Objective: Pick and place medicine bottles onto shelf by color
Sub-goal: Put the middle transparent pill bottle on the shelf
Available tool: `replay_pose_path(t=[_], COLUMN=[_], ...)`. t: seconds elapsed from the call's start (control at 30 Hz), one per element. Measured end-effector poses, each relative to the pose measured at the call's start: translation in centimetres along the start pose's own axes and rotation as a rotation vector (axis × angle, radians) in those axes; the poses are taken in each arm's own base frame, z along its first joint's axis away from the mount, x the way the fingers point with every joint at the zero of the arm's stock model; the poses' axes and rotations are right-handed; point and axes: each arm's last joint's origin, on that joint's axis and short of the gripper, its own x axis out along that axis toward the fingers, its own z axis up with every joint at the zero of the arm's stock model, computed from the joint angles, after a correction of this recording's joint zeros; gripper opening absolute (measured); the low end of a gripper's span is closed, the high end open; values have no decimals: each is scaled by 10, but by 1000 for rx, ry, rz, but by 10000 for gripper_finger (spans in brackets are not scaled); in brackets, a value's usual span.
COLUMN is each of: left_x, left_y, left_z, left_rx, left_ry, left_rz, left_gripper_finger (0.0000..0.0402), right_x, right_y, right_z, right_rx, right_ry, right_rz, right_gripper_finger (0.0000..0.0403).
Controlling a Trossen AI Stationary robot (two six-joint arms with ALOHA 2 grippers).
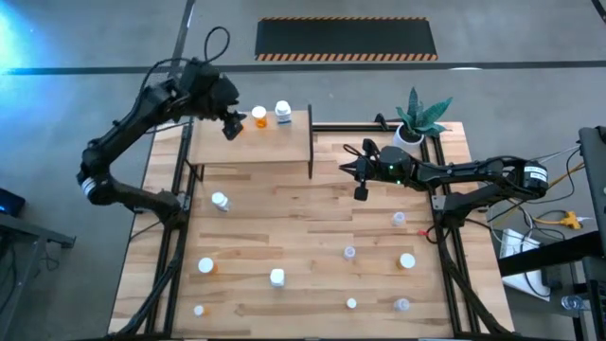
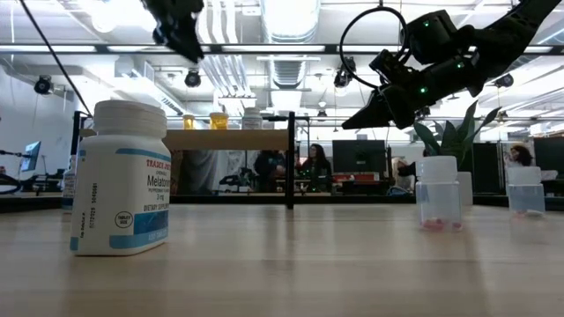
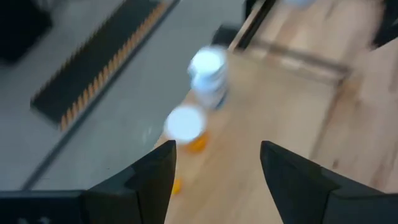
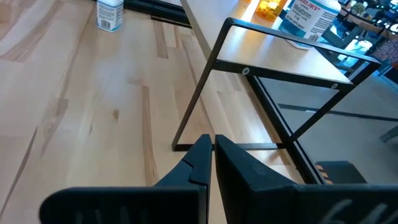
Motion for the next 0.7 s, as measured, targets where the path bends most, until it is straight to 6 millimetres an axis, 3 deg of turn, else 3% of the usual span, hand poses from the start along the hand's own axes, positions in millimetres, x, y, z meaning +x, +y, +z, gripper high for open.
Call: replay_pose_path(t=[0.27, 0.5, 0.7], left_x=[2, 34, 57], left_y=[-55, -99, -125], left_z=[-20, -57, -92], left_rx=[91, 130, 147], left_ry=[-330, -557, -753], left_rz=[-125, -231, -289], left_gripper_finger=[184, 119, 63], right_x=[-1, -5, -19], right_y=[-1, -3, 3], right_z=[2, 12, 27], right_rx=[0, 95, 118], right_ry=[-8, 5, 148], right_rz=[-4, 8, 94], right_gripper_finger=[13, 13, 13])
